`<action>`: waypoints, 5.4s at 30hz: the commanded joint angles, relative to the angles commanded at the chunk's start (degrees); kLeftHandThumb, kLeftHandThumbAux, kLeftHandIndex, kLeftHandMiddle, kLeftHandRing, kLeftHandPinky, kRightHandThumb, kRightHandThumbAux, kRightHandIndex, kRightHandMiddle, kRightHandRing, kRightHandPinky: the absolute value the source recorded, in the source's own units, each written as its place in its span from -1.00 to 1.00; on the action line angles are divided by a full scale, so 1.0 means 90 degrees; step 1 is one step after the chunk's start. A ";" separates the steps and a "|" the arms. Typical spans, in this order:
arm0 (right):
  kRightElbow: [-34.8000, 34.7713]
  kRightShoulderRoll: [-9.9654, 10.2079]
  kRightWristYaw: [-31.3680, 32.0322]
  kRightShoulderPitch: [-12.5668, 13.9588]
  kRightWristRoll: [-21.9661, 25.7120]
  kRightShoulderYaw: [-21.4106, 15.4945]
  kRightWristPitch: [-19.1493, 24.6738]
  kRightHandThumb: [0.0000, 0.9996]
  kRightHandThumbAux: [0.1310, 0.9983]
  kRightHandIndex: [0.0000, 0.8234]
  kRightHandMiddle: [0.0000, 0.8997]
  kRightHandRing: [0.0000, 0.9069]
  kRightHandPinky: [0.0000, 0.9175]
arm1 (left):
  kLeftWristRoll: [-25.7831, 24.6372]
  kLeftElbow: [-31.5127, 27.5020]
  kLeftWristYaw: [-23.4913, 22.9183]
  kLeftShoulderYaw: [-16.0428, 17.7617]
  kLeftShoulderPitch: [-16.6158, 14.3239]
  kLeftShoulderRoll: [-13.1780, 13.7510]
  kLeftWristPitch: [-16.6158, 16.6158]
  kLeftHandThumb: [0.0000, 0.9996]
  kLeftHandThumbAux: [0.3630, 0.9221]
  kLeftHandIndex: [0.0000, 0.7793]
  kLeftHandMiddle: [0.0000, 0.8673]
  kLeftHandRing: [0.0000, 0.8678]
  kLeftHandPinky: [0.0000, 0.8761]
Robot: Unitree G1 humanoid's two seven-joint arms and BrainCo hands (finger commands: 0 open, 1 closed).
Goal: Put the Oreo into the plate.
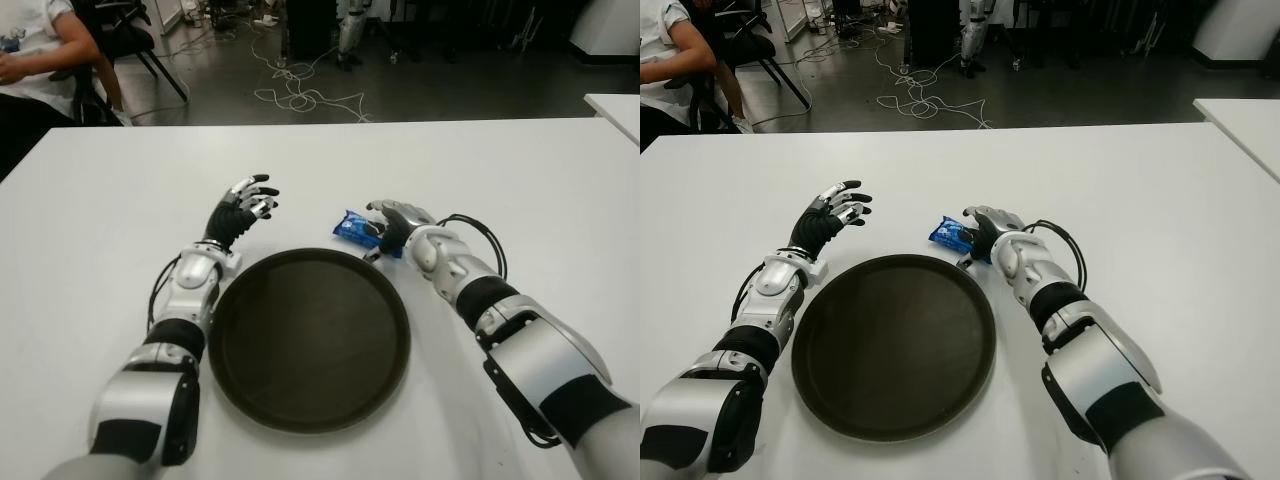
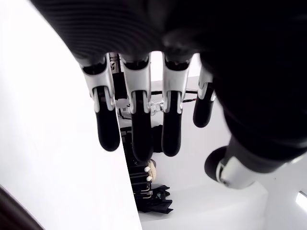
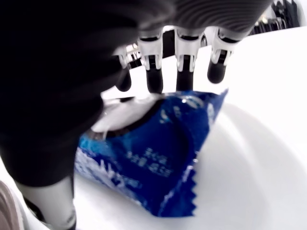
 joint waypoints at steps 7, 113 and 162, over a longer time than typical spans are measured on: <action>0.0023 -0.0063 -0.0434 -0.0040 -0.0230 0.0189 0.0073 -1.00 0.37 -0.35 -0.51 -0.52 -0.51 | 0.0010 -0.0037 0.0016 -0.0005 0.0014 -0.0013 -0.0006 -0.89 0.02 -0.48 -0.27 -0.28 -0.24; -0.5101 -0.1254 -0.0587 0.1378 -0.0035 -0.1024 0.0150 -0.69 0.71 0.56 0.74 0.75 0.70 | -0.0092 -0.0042 -0.0172 0.0070 0.0054 0.0010 -0.0008 -0.84 -0.01 -0.49 -0.27 -0.28 -0.23; -0.8822 -0.1325 0.1574 0.3396 0.0186 -0.0694 -0.1177 -0.71 0.76 0.67 0.75 0.74 0.68 | -0.0027 -0.0113 -0.0031 0.0050 0.0033 0.0010 0.0094 -0.87 0.09 -0.48 -0.27 -0.27 -0.24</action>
